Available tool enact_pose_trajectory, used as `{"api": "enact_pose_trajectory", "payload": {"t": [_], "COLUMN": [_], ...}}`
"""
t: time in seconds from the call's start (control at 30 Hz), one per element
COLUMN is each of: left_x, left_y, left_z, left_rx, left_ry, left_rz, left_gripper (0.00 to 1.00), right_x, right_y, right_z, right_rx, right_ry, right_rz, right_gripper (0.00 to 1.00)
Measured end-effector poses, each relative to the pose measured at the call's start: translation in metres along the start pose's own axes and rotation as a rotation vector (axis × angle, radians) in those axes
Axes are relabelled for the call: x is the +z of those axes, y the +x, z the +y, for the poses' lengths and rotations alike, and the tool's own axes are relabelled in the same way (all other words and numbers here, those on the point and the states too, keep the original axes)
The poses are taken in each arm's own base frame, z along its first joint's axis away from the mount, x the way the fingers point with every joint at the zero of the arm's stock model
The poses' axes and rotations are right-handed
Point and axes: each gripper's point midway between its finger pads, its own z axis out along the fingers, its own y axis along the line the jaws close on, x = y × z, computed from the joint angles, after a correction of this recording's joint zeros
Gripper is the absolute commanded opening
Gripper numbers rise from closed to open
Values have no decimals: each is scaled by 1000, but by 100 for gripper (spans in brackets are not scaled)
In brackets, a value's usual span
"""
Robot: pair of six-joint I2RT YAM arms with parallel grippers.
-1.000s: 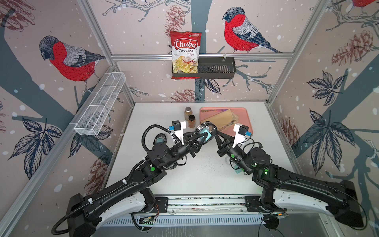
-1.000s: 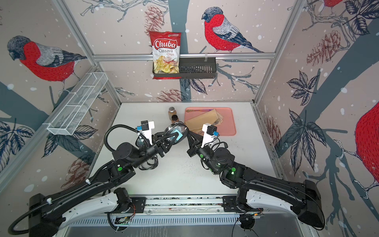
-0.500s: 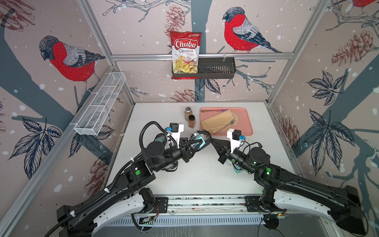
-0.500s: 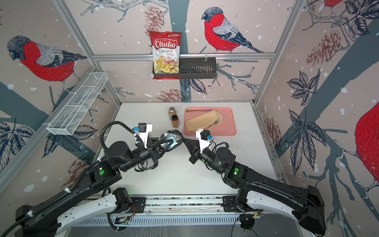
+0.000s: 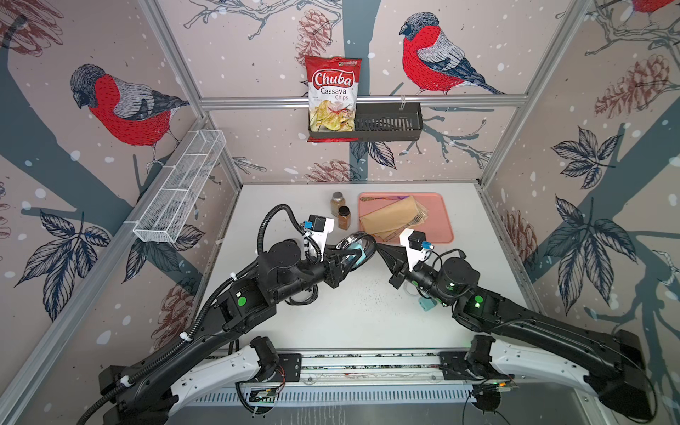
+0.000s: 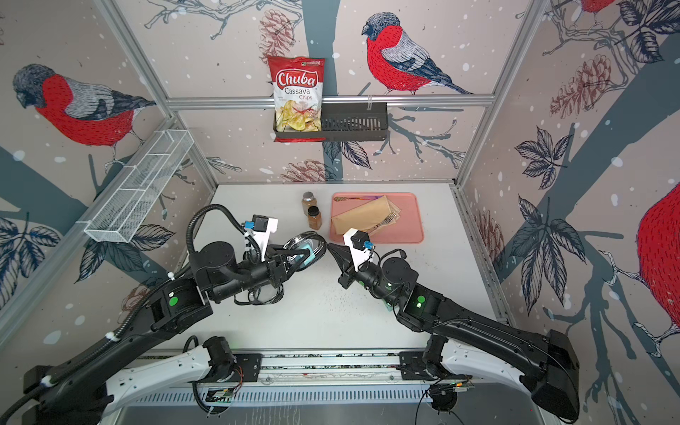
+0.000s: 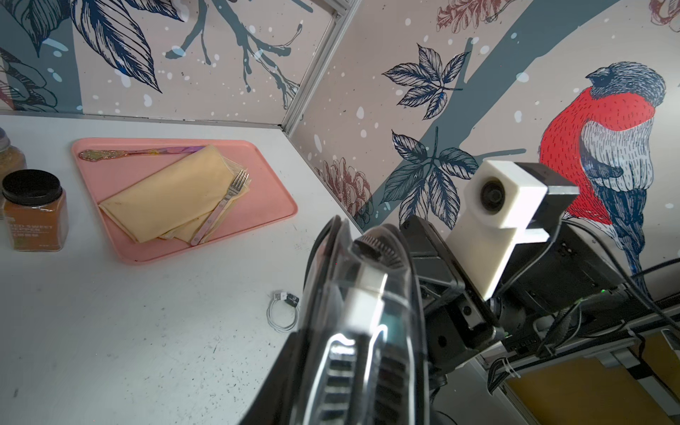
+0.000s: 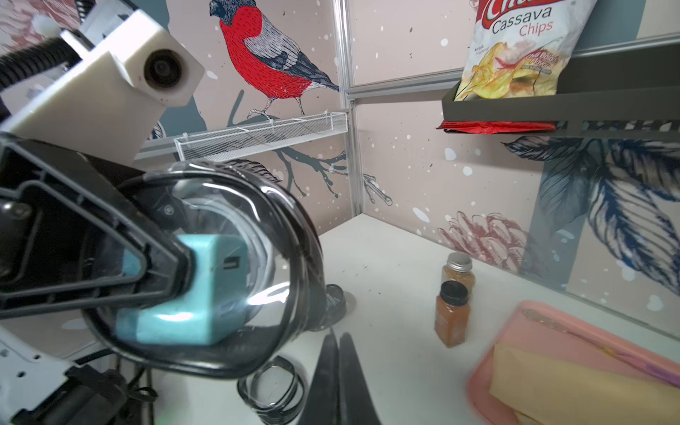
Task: Pack away charging kits
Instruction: Zip the zipper on the storage bag.
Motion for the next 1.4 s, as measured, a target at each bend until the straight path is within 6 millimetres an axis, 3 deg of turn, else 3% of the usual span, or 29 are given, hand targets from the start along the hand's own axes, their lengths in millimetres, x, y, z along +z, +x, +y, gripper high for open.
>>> {"api": "enact_pose_trajectory", "payload": {"t": [0.6,1.1,1.4], "left_x": [10,20,28], "left_y": [20,35,49], "left_z": [19,25,32], "left_rx": [3,8,20], "left_ry": [-99,-115,-139], "left_rz": [107,185,256], "left_gripper": [0,0,0], "right_x": [10,9,6], "right_y": [18,1,8], "right_z": [-11,-9,-9], "right_rx": [-298,-485,-658], "right_ry": [-26,-97,-131], "right_rz": [61,73,117], "right_gripper": [0,0,0]}}
